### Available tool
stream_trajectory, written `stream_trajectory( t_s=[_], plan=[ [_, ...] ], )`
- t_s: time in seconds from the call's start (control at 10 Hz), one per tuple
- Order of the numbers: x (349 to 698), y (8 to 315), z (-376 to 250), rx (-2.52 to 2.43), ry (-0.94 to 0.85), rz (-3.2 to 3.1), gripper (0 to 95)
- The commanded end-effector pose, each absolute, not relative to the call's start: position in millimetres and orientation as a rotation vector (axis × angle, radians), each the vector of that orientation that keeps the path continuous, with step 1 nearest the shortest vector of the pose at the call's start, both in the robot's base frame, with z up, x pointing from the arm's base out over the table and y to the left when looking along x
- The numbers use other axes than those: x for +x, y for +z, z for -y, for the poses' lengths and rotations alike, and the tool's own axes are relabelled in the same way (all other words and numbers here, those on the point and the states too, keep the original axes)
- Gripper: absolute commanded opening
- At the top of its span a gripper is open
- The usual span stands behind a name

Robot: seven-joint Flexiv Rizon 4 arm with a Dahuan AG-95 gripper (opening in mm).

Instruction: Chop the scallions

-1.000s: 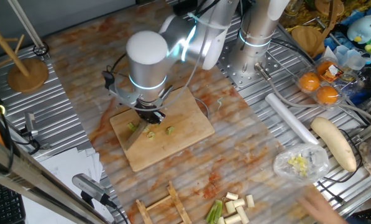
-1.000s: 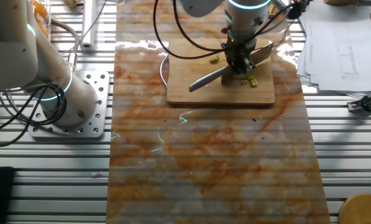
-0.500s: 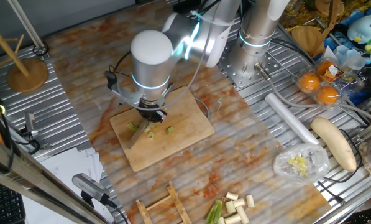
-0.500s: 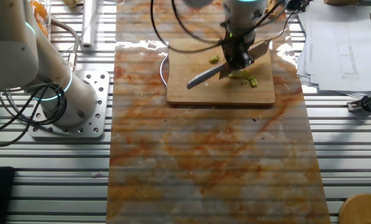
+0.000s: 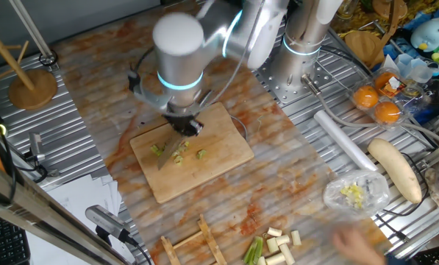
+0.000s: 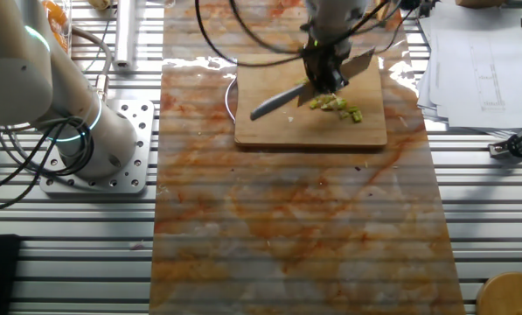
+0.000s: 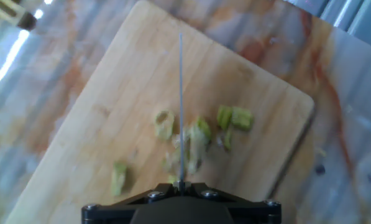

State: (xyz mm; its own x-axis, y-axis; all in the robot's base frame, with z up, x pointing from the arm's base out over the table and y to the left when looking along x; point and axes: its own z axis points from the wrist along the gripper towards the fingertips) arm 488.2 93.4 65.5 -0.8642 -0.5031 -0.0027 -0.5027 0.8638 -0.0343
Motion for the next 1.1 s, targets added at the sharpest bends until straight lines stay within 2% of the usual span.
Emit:
stream_trajectory(
  t_s=[0.1, 0.4, 0.7, 0.8, 1.1],
  plan=[
    [488.1, 54.6, -89.2, -0.782, -0.067, -2.998, 0.0],
    [503.7, 28.7, -87.5, -0.756, -0.067, -2.969, 0.0],
    [529.3, 35.4, -94.6, -0.741, 0.041, -3.076, 0.0],
    [529.8, 37.5, -95.2, -0.718, 0.086, -3.091, 0.0],
    [516.1, 35.3, -92.5, -0.781, 0.063, -3.115, 0.0]
  ],
)
